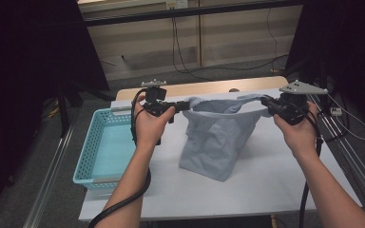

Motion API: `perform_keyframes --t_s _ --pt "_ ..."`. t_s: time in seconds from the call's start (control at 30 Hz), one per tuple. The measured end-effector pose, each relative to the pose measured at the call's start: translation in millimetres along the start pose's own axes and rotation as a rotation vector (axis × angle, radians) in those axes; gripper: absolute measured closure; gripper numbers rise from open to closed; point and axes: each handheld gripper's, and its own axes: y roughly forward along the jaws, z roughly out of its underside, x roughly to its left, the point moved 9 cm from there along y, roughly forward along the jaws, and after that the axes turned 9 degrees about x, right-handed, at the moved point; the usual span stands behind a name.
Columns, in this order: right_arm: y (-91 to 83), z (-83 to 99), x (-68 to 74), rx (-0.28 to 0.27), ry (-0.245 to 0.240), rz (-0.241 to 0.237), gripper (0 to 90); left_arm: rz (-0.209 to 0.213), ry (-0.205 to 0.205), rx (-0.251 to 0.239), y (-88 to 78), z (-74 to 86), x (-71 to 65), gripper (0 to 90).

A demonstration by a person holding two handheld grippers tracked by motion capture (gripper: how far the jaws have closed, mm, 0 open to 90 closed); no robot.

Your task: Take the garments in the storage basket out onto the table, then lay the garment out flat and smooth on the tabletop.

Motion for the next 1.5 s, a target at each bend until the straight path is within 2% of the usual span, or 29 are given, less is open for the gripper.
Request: perform_keyframes --t_s 0.27,0.47,0.73,0.77,0.83,0.87,0.9,0.93,0.97,1.0,1.03,1.13,1.17,1.2,1.3,1.43,1.5 --pt "7.9 4.3 4.3 0.013 -0.006 -0.015 88.4 -0.012 -0.011 -0.003 -2.4 2.5 4.0 87.1" --pt "15.9 6.1 7.4 0.023 -0.011 -0.023 88.4 -0.025 -0.025 0.004 0.3 4.8 12.2 87.1" --pt "34.3 0.7 4.6 0.029 -0.001 -0.023 88.5 -0.036 -0.028 0.006 6.3 -4.7 29.2 87.1" --pt "37.9 -3.2 2.9 0.026 -0.004 -0.014 88.6 -0.043 -0.025 -0.003 6.3 -8.7 32.7 87.2" --pt "44.4 -22.8 -5.1 -0.013 -0.014 0.043 88.8 -0.078 -0.017 -0.033 5.7 -19.8 40.7 87.4" --pt "45.6 -32.2 -7.9 -0.035 -0.021 0.072 88.8 -0.088 -0.03 -0.051 5.5 -27.2 44.7 87.4" --pt "48.9 -47.2 -9.1 -0.063 -0.002 0.077 88.7 -0.103 -0.024 -0.061 6.0 -32.2 47.4 87.4" --pt "54.0 -55.5 -5.9 -0.065 0.021 0.044 87.6 -0.122 -0.021 -0.06 7.3 -34.5 49.9 87.1" --pt "60.1 -59.6 -0.8 -0.047 0.016 0.023 72.8 -0.123 -0.041 -0.055 10.0 -34.7 51.6 84.4" --pt "64.8 -60.9 2.5 -0.02 0.005 0.043 49.6 -0.119 -0.058 -0.063 12.4 -33.8 52.3 74.0" --pt "67.4 -60.4 4.9 -0.001 0.003 0.068 36.8 -0.115 -0.062 -0.069 15.3 -31.3 51.7 64.0" --pt "68.5 -52.6 19.6 0.002 -0.008 0.011 28.0 -0.111 -0.056 -0.066 21.0 -18.4 47.9 43.6" --pt "66.4 -48.1 21.1 -0.01 -0.023 0.034 22.0 -0.106 -0.053 -0.065 22.3 -14.7 46.5 37.3" --pt "65.6 -44.2 22.3 -0.007 -0.029 0.034 19.6 -0.107 -0.047 -0.054 24.2 -8.7 44.6 33.1" --pt "60.2 -27.8 26.8 0.008 -0.001 -0.023 15.2 -0.142 -0.034 -0.052 24.0 6.6 41.3 24.9" --pt "47.8 -22.0 21.8 -0.03 -0.004 -0.012 12.3 -0.159 -0.024 -0.026 21.6 21.2 38.4 17.1" --pt "41.5 -19.6 17.2 -0.032 0.02 0.001 12.5 -0.156 -0.026 -0.017 20.2 26.5 35.9 16.8"
